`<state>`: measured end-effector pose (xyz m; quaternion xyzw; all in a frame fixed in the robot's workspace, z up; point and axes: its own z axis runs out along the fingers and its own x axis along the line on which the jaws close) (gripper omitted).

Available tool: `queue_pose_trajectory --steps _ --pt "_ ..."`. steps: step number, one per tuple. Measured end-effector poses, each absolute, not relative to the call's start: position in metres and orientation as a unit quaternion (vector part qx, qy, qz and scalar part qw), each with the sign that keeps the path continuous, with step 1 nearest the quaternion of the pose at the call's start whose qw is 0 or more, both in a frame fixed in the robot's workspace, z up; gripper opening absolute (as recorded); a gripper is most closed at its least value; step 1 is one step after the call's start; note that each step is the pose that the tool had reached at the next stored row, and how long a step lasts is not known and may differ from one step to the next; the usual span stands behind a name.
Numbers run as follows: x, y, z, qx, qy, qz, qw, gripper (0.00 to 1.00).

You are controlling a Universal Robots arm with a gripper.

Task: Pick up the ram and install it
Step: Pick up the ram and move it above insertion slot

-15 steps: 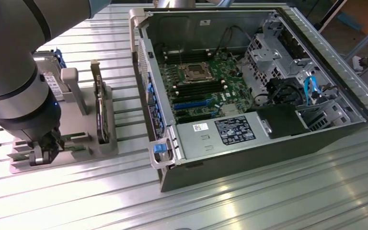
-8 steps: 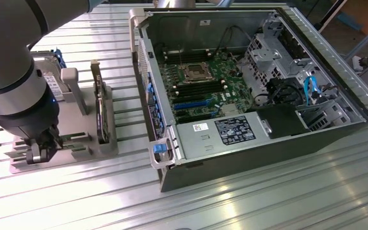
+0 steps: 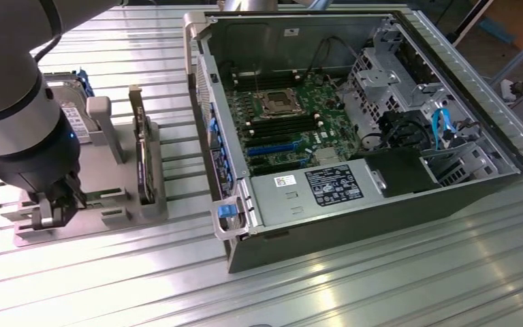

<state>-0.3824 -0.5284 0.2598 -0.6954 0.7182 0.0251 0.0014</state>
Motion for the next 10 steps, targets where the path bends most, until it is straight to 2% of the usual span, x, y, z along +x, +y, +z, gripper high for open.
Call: queue_pose_trajectory --steps 10 --pt "-0.382 -0.528 0.28 -0.695 0.718 0.025 0.001 0.12"
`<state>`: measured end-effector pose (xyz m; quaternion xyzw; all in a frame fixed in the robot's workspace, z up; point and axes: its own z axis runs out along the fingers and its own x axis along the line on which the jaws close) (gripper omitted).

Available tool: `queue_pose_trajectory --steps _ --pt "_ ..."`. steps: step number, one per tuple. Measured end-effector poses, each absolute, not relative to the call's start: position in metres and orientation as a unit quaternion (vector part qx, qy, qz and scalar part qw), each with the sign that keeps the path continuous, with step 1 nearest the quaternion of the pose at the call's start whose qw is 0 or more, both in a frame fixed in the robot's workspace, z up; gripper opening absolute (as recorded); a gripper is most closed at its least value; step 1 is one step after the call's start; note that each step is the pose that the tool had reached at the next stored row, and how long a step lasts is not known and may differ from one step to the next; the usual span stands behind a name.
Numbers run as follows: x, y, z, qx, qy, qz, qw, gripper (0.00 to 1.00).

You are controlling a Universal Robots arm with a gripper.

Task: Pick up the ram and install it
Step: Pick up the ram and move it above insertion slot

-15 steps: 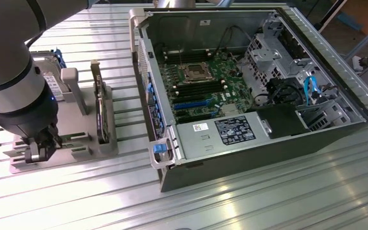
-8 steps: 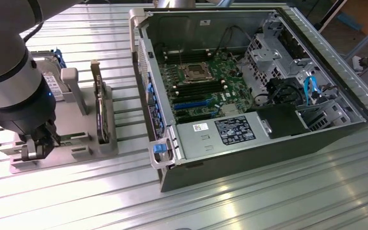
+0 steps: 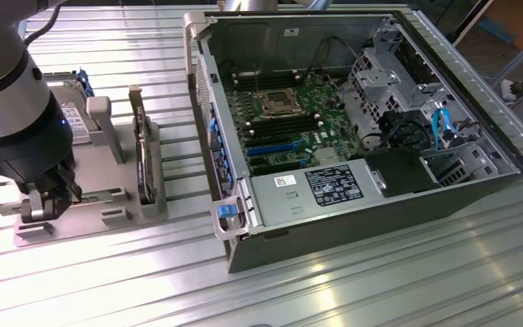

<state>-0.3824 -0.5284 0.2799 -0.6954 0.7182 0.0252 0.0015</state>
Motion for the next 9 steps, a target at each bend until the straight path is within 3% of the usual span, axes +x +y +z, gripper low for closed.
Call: queue_pose_trajectory --steps 9 --pt "-0.382 -0.528 0.296 -0.695 0.718 0.025 0.001 0.12"
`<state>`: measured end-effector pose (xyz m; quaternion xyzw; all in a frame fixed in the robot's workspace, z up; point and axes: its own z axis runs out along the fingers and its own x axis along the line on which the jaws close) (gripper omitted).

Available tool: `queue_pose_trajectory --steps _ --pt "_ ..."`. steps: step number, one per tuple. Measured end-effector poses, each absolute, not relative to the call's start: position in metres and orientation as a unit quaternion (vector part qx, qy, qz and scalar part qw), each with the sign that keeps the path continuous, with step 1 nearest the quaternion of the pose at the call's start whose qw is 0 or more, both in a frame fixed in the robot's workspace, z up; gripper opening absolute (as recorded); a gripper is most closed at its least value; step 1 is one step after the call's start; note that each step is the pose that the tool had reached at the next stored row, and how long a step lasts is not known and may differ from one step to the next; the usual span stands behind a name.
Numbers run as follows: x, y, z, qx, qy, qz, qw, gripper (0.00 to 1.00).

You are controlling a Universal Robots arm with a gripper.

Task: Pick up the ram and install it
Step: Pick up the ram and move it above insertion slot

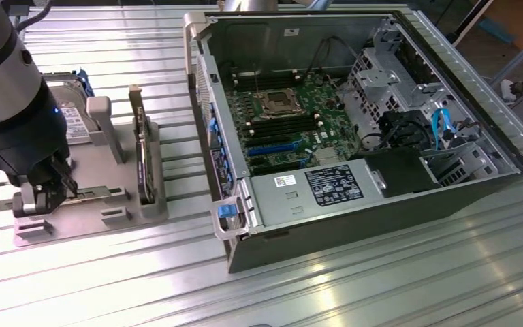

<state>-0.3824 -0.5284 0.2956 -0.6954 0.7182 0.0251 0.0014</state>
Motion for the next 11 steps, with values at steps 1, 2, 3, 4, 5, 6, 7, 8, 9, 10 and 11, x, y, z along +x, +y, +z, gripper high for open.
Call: queue_pose_trajectory --steps 1,2,3,4,5,6,7,8,9,10,11 --pt "-0.382 -0.528 0.297 -0.695 0.718 0.025 0.001 0.12" --pt "-0.382 -0.528 0.298 -0.695 0.718 0.025 0.001 0.12" --pt "-0.382 -0.528 0.3 -0.695 0.718 0.025 0.001 0.12" --pt "-0.382 -0.528 0.301 -0.695 0.718 0.025 0.001 0.12" --pt "-0.382 -0.528 0.302 -0.695 0.718 0.025 0.001 0.12" --pt "-0.382 -0.528 0.303 -0.695 0.718 0.025 0.001 0.12" --pt "-0.382 -0.528 0.305 -0.695 0.718 0.025 0.001 0.12" --pt "-0.382 -0.528 0.306 -0.695 0.718 0.025 0.001 0.12" --pt "-0.382 -0.528 0.307 -0.695 0.718 0.025 0.001 0.12" --pt "-0.382 -0.528 0.309 -0.695 0.718 0.025 0.001 0.12" --pt "-0.382 -0.528 0.31 -0.695 0.718 0.025 0.001 0.12"
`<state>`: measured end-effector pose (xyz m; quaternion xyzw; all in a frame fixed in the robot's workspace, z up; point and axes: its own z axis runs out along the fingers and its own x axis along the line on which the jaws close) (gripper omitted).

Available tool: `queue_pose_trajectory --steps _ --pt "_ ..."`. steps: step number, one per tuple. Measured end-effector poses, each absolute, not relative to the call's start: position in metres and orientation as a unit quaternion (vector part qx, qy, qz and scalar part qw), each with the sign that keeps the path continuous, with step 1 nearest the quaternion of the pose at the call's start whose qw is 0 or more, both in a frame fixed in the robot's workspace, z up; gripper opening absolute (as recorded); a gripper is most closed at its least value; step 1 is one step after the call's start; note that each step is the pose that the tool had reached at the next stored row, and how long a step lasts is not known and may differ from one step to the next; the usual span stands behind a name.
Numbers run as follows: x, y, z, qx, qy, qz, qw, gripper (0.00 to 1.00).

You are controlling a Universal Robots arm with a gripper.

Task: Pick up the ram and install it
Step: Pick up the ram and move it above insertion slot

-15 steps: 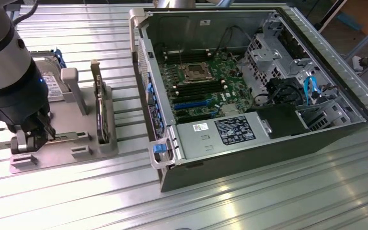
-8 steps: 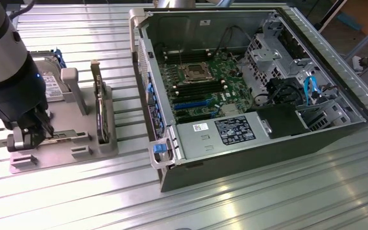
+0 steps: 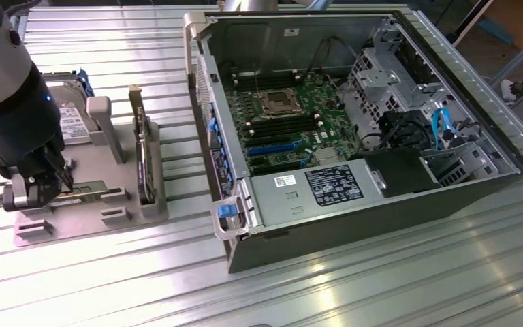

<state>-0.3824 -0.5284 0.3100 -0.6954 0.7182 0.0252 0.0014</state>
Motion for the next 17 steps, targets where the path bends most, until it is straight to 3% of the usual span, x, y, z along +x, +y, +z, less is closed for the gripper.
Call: queue_pose_trajectory --steps 9,17 --pt "-0.382 -0.528 0.32 -0.695 0.718 0.025 0.001 0.12" --pt "-0.382 -0.528 0.367 -0.695 0.718 0.025 0.001 0.12"
